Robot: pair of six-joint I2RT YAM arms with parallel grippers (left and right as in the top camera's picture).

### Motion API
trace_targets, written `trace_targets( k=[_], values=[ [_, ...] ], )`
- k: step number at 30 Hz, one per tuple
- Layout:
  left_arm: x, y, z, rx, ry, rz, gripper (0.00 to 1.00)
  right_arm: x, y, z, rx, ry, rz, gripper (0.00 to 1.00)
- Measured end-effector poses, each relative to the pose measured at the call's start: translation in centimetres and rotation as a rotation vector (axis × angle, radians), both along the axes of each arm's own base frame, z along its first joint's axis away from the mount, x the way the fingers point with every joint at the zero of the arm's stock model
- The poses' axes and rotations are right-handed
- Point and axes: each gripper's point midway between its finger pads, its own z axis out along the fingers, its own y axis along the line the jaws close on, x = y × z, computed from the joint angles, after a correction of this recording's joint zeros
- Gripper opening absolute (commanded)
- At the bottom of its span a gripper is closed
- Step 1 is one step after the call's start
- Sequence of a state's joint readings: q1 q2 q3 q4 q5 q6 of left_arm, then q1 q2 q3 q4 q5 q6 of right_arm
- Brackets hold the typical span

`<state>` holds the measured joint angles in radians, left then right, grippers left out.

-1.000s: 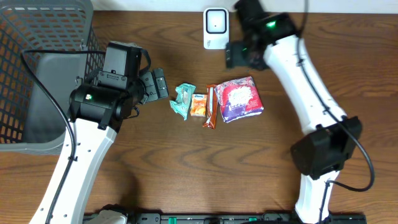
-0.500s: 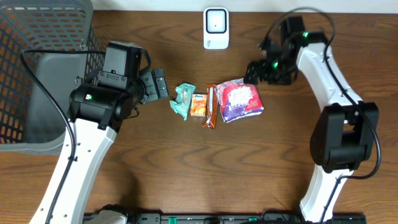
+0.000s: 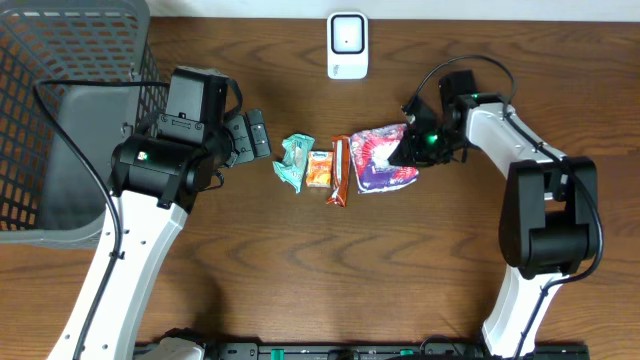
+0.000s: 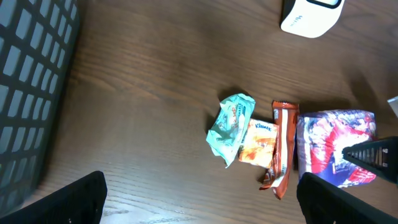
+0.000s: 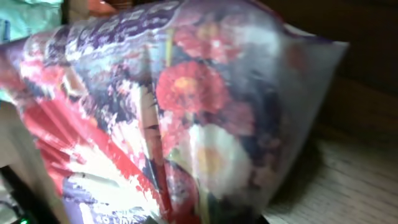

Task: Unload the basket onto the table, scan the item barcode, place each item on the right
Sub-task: 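Lift the purple bag and turn it with the right gripper, then move the purple bag over the white scanner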

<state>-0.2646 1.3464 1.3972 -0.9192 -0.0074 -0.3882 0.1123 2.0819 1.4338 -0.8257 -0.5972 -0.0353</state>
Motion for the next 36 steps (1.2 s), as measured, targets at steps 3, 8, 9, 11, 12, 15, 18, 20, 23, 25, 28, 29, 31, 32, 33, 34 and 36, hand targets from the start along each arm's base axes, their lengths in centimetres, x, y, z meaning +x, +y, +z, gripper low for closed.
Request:
trace_targets(
  k=[3,8,9,11,12,15,18,20,23,25,28,29,31,32,33,34,36],
  values=[
    [0.0,0.0,0.0,0.000,0.000,0.000,0.98,0.3,0.2,0.7,0.011,0.003,-0.009,0.01],
    [0.0,0.0,0.0,0.000,0.000,0.000,0.98,4.9,0.7,5.1,0.044,-0.137,-0.061,0.01],
    [0.0,0.0,0.0,0.000,0.000,0.000,0.98,6.4,0.8,6.7,0.057,-0.197,-0.080,0.01],
    [0.0,0.0,0.0,0.000,0.000,0.000,0.98,8.8,1.2,9.5,0.089,-0.301,-0.114,0.01],
    [0.0,0.0,0.0,0.000,0.000,0.000,0.98,10.0,1.3,11.2,0.109,-0.361,-0.133,0.01],
    [0.0,0.0,0.0,0.000,0.000,0.000,0.98,13.3,2.0,15.5,0.171,-0.516,-0.208,0.01],
    [0.0,0.0,0.0,0.000,0.000,0.001,0.98,15.3,2.8,17.3,0.190,-0.577,-0.303,0.01],
    [0.0,0.0,0.0,0.000,0.000,0.000,0.98,16.5,3.9,18.1,0.202,-0.620,-0.363,0.01],
    [0.0,0.0,0.0,0.000,0.000,0.000,0.98,18.0,6.0,18.8,0.230,-0.679,-0.424,0.01],
    [0.0,0.0,0.0,0.000,0.000,0.000,0.98,18.7,7.5,18.3,0.247,-0.693,-0.460,0.01],
    [0.0,0.0,0.0,0.000,0.000,0.000,0.98,19.4,8.9,16.5,0.253,-0.670,-0.509,0.01],
    [0.0,0.0,0.0,0.000,0.000,0.000,0.98,19.6,9.0,15.7,0.251,-0.660,-0.524,0.01],
    [0.0,0.0,0.0,0.000,0.000,0.000,0.98,19.9,8.6,14.0,0.227,-0.633,-0.551,0.01],
    [0.0,0.0,0.0,0.000,0.000,0.000,0.98,20.1,8.3,13.7,0.217,-0.633,-0.557,0.01],
    [0.0,0.0,0.0,0.000,0.000,0.000,0.98,20.2,7.8,13.4,0.203,-0.636,-0.560,0.01],
    [0.0,0.0,0.0,0.000,0.000,0.000,0.98,20.3,7.3,13.2,0.188,-0.640,-0.561,0.01],
    [0.0,0.0,0.0,0.000,0.000,0.000,0.98,20.5,5.6,13.0,0.151,-0.636,-0.571,0.01]
  ],
)
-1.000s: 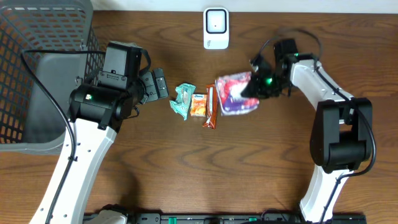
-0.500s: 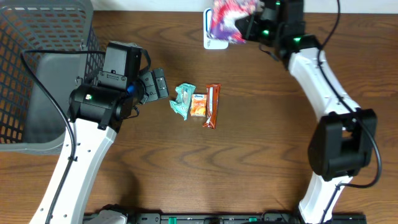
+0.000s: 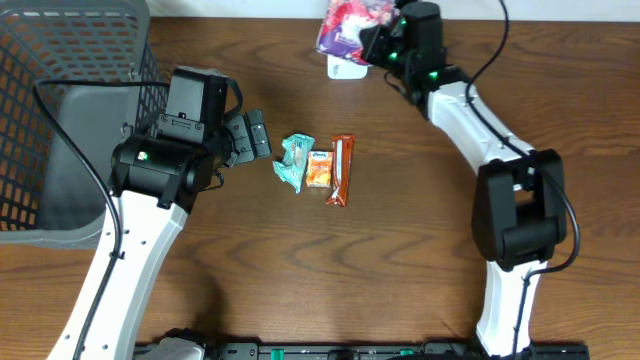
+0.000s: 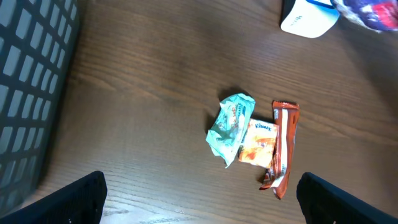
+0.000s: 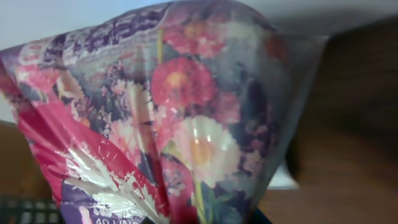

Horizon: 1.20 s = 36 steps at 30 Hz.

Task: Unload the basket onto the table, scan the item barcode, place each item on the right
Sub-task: 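Move the purple bag over the white scanner, then carry the purple bag to the right side of the table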

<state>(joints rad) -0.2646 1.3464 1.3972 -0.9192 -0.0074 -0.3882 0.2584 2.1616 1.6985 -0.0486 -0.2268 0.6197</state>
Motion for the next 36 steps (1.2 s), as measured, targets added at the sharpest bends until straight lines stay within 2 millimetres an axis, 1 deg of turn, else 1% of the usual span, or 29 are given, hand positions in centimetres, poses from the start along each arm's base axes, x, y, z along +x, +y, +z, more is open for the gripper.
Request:
trace_targets(
  k=[2,4,6,7,8,10,11,12,13,14,15,16,17,18,19,22,23,25,26,27,28,29,30,31,33,36],
  values=[
    [0.0,0.0,0.0,0.000,0.000,0.000,0.98,-0.6,-2.4,-0.9,-0.032,0.068,-0.034,0.01],
    [0.0,0.0,0.0,0.000,0.000,0.000,0.98,-1.3,-6.5,-1.7,-0.069,0.156,-0.113,0.01],
    [0.0,0.0,0.0,0.000,0.000,0.000,0.98,-2.2,-11.5,-2.0,-0.101,0.234,-0.231,0.01],
    [0.0,0.0,0.0,0.000,0.000,0.000,0.98,-2.9,-15.1,-1.8,-0.117,0.272,-0.321,0.01],
    [0.0,0.0,0.0,0.000,0.000,0.000,0.98,-3.4,-18.0,-1.6,-0.128,0.298,-0.391,0.01],
    [0.0,0.0,0.0,0.000,0.000,0.000,0.98,-4.6,-22.9,-1.3,-0.143,0.335,-0.509,0.01],
    [0.0,0.0,0.0,0.000,0.000,0.000,0.98,-5.4,-25.8,-1.2,-0.151,0.357,-0.577,0.02],
    [0.0,0.0,0.0,0.000,0.000,0.000,0.98,-6.2,-28.2,-1.3,-0.154,0.377,-0.632,0.02],
    [0.0,0.0,0.0,0.000,0.000,0.000,0.98,-6.8,-30.2,-1.5,-0.154,0.392,-0.681,0.02],
    [0.0,0.0,0.0,0.000,0.000,0.000,0.98,-7.6,-32.7,-1.7,-0.143,0.408,-0.747,0.02],
    [0.0,0.0,0.0,0.000,0.000,0.000,0.98,-8.1,-34.2,-1.9,-0.127,0.420,-0.794,0.07],
    [0.0,0.0,0.0,0.000,0.000,0.000,0.98,-8.6,-35.6,-2.0,-0.101,0.429,-0.843,0.08],
    [0.0,0.0,0.0,0.000,0.000,0.000,0.98,-9.0,-37.1,-2.1,-0.067,0.431,-0.903,0.06],
    [0.0,0.0,0.0,0.000,0.000,0.000,0.98,-9.1,-37.9,-2.2,-0.047,0.427,-0.932,0.05],
    [0.0,0.0,0.0,0.000,0.000,0.000,0.98,-9.0,-39.1,-2.3,-0.016,0.413,-0.977,0.05],
    [0.0,0.0,0.0,0.000,0.000,0.000,0.98,-7.9,-41.8,-2.9,0.043,0.353,-1.048,0.12],
    [0.0,0.0,0.0,0.000,0.000,0.000,0.98,-7.6,-42.5,-3.5,0.057,0.344,-1.067,0.12],
    [0.0,0.0,0.0,0.000,0.000,0.000,0.98,-7.1,-43.3,-4.7,0.072,0.335,-1.085,0.14],
    [0.0,0.0,0.0,0.000,0.000,0.000,0.98,-6.9,-43.5,-5.3,0.076,0.334,-1.090,0.18],
    [0.0,0.0,0.0,0.000,0.000,0.000,0.98,-6.7,-43.6,-5.8,0.082,0.333,-1.094,0.37],
    [0.0,0.0,0.0,0.000,0.000,0.000,0.98,-6.6,-43.7,-6.2,0.083,0.331,-1.093,0.62],
    [0.0,0.0,0.0,0.000,0.000,0.000,0.98,-6.5,-43.6,-6.3,0.082,0.330,-1.087,0.73],
    [0.0,0.0,0.0,0.000,0.000,0.000,0.98,-6.1,-43.6,-6.0,0.074,0.310,-1.067,0.83],
    [0.0,0.0,0.0,0.000,0.000,0.000,0.98,-5.7,-43.6,-5.7,0.065,0.290,-1.045,0.92],
    [0.0,0.0,0.0,0.000,0.000,0.000,0.98,-5.2,-43.2,-4.9,0.028,0.263,-0.985,0.93],
    [0.0,0.0,0.0,0.000,0.000,0.000,0.98,-5.4,-42.5,-3.6,-0.015,0.255,-0.911,0.93]
  ],
)
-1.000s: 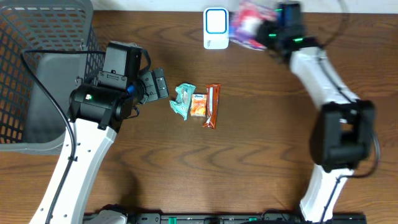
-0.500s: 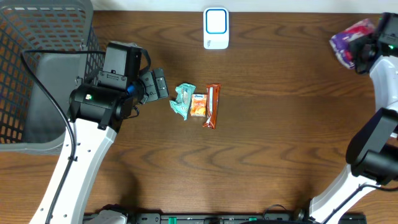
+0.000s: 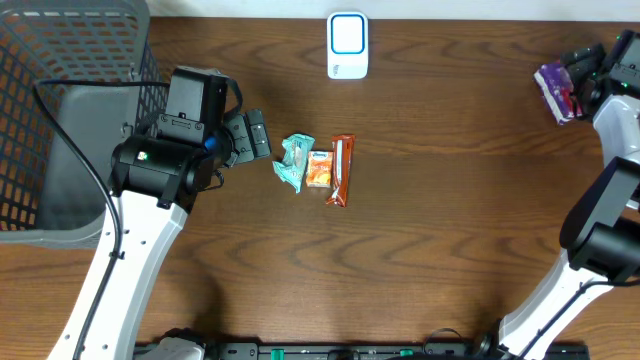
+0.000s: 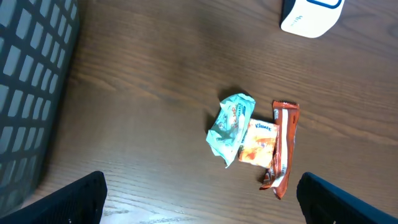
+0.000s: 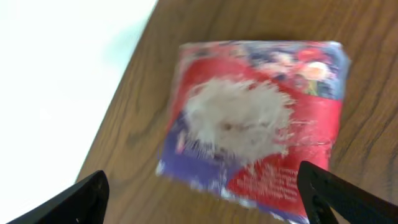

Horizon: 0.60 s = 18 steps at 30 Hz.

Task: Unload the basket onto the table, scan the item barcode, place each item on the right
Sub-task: 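Carry the purple bag to the right side of the table, then reach the right gripper to the red snack bar and grasp it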

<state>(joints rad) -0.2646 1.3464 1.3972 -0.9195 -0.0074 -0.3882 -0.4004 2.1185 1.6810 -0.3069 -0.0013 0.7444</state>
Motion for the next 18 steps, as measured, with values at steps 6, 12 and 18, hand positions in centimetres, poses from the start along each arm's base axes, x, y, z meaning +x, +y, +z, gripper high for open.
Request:
trace_targets(
  k=[6,12,18],
  values=[
    [0.0,0.0,0.0,0.000,0.000,0.000,0.98,-0.6,4.4,8.9,-0.052,-0.117,0.266,0.89],
    [0.0,0.0,0.0,0.000,0.000,0.000,0.98,-5.4,17.4,15.5,0.131,-0.167,0.707,0.55],
    [0.0,0.0,0.0,0.000,0.001,0.000,0.98,-11.5,30.5,7.9,0.321,0.196,1.027,0.42]
  ],
)
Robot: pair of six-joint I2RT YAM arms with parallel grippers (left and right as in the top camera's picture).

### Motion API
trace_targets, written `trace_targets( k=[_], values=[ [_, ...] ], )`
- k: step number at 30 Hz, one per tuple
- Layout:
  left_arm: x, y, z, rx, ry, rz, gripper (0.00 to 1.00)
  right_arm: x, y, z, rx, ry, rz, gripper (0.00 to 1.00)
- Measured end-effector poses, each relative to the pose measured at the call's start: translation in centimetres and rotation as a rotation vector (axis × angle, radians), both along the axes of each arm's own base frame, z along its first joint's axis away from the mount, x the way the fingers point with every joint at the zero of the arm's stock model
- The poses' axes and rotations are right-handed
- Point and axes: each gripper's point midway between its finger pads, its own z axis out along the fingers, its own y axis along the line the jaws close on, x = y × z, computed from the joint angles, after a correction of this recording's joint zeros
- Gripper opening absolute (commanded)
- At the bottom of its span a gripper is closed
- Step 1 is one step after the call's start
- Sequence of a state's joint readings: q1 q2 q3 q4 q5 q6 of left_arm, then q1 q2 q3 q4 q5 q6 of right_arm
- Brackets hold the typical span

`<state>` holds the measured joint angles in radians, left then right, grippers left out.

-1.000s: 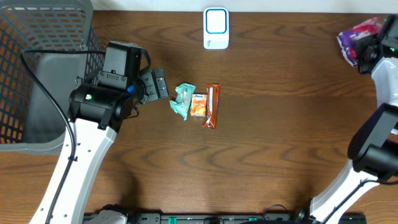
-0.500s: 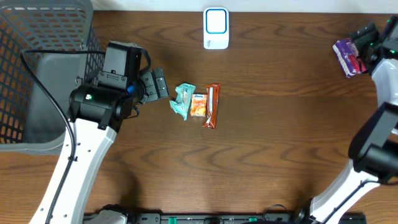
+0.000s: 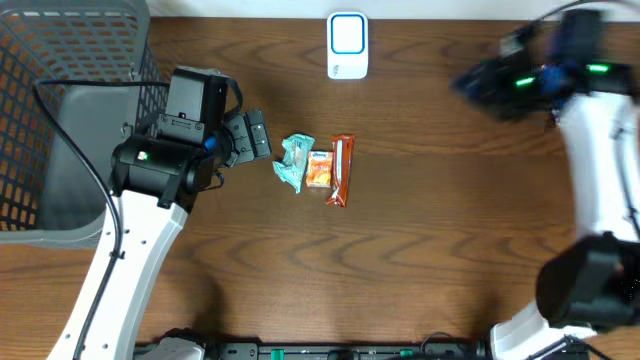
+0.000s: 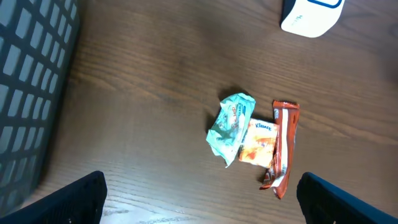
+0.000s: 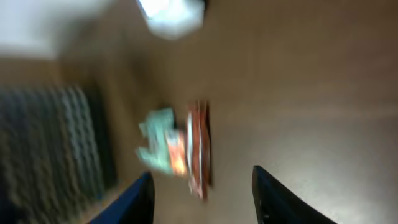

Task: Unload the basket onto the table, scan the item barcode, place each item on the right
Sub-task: 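Reach the right gripper to the red snack bar and grasp it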

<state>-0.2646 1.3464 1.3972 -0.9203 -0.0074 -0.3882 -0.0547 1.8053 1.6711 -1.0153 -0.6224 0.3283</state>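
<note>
The white scanner (image 3: 347,45) stands at the table's far edge, and shows blurred in the right wrist view too (image 5: 171,11). A teal packet (image 3: 295,162), an orange tissue pack (image 3: 319,170) and a red-brown bar (image 3: 341,170) lie side by side mid-table. My left gripper (image 3: 255,135) stands open just left of them, its fingers (image 4: 81,199) empty. My right gripper (image 3: 480,85) is motion-blurred at the upper right, open (image 5: 202,199) and empty, looking towards the bar (image 5: 199,146). The flowered pack is not visible.
A grey mesh basket (image 3: 60,100) fills the table's left end, beside my left arm. The wooden table (image 3: 420,230) stretches bare between the three items and the right arm's base.
My right gripper was open over the flowered pack lying at the far right. It has swung left towards the table's middle, empty, and the pack is out of sight. The left arm is unchanged.
My right gripper was shut on the flowered pack beside the row of items. Then it held the pack up at the scanner. Then the pack lay at the table's far right with the gripper open above it. Now the gripper is away from it, empty.
</note>
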Motion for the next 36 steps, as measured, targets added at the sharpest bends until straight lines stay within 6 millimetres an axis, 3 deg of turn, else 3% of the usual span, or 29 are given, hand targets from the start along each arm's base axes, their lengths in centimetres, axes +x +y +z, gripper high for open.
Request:
trace_targets(
  k=[4,6,12,16,22,26,32,36],
  values=[
    [0.0,0.0,0.0,0.000,-0.001,0.000,0.98,-3.1,8.0,-6.1,-0.093,0.102,0.235,0.39],
    [0.0,0.0,0.0,0.000,-0.001,0.000,0.98,-4.2,10.3,-7.7,-0.123,0.119,0.295,0.38],
    [0.0,0.0,0.0,0.000,-0.001,0.000,0.98,-7.9,16.3,-12.0,-0.190,0.190,0.448,0.28],
    [0.0,0.0,0.0,0.000,-0.001,0.000,0.98,-8.5,18.2,-14.3,-0.249,0.199,0.470,0.28],
    [0.0,0.0,0.0,0.000,-0.001,0.001,0.98,-9.0,17.8,-17.6,-0.395,0.249,0.424,0.22],
    [0.0,0.0,0.0,0.000,-0.001,0.000,0.98,-9.0,14.6,-18.9,-0.564,0.290,0.356,0.22],
    [0.0,0.0,0.0,0.000,-0.001,0.000,0.98,-9.1,9.1,-18.2,-0.749,0.368,0.280,0.31],
    [0.0,0.0,0.0,0.000,-0.001,0.000,0.98,-7.7,8.0,-16.5,-0.773,0.346,0.271,0.45]
  ],
)
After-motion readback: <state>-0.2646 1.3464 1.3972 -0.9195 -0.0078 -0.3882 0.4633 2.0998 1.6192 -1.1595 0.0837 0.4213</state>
